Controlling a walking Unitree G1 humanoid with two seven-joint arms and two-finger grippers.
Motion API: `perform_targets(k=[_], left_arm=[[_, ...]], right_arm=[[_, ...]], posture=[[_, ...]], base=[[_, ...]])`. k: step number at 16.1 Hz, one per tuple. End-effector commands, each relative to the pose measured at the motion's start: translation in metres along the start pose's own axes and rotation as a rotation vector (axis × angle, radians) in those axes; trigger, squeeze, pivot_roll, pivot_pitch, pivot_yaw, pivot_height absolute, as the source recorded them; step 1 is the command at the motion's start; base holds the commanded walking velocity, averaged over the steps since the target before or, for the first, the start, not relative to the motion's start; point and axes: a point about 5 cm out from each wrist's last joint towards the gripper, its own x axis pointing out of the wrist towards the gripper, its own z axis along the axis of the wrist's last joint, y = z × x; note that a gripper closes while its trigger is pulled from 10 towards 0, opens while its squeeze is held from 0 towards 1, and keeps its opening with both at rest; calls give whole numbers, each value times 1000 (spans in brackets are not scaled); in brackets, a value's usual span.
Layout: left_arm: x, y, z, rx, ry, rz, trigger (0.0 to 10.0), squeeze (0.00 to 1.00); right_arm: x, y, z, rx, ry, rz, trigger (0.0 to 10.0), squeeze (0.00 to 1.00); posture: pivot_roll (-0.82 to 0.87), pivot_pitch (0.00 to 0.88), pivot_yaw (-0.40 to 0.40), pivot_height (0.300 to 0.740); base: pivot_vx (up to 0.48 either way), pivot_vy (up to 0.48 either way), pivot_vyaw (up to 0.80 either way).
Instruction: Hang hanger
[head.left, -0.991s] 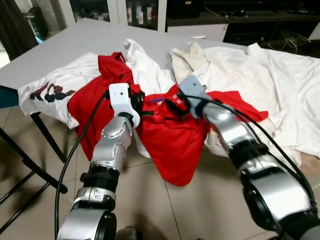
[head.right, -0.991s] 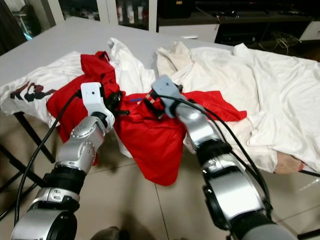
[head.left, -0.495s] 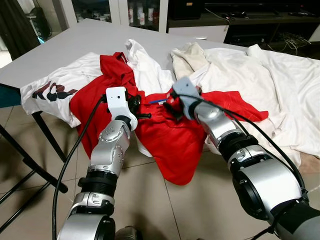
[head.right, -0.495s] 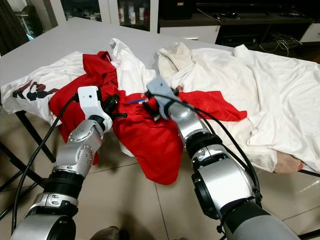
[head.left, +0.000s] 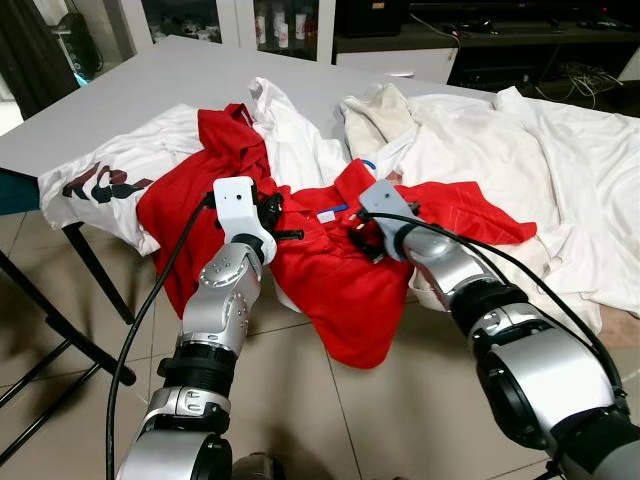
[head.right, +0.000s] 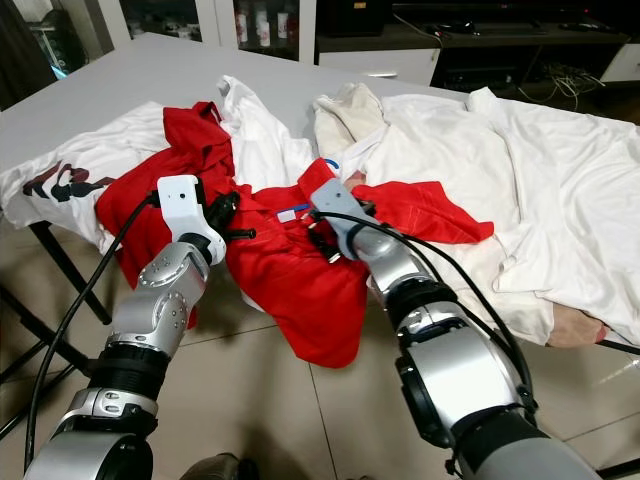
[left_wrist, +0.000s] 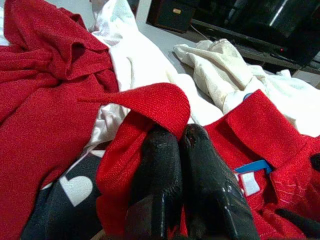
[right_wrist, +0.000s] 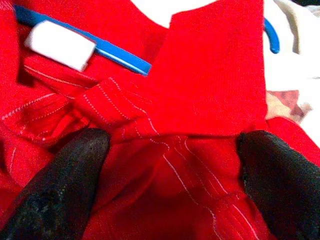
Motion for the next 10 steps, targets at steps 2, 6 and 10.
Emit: perform_targets(k=[2, 6, 10], left_arm=[[-1, -1, 1, 10, 0, 4, 10000, 0], [-1, -2, 1, 9, -1, 2, 10000, 0], [-2, -2, -1, 3, 0, 5, 10000, 0]], right_arm=[[-4, -8, -16, 2, 35, -37, 10000, 0], [-12, -30, 39, -102, -250, -96, 10000, 0], [-16, -35, 59, -222, -303, -21, 10000, 0]], posture=[[79, 23, -25, 740], [78, 25, -29, 740], [83, 25, -39, 740]], base=[[0, 0, 0], [0, 0, 0], [0, 0, 0]])
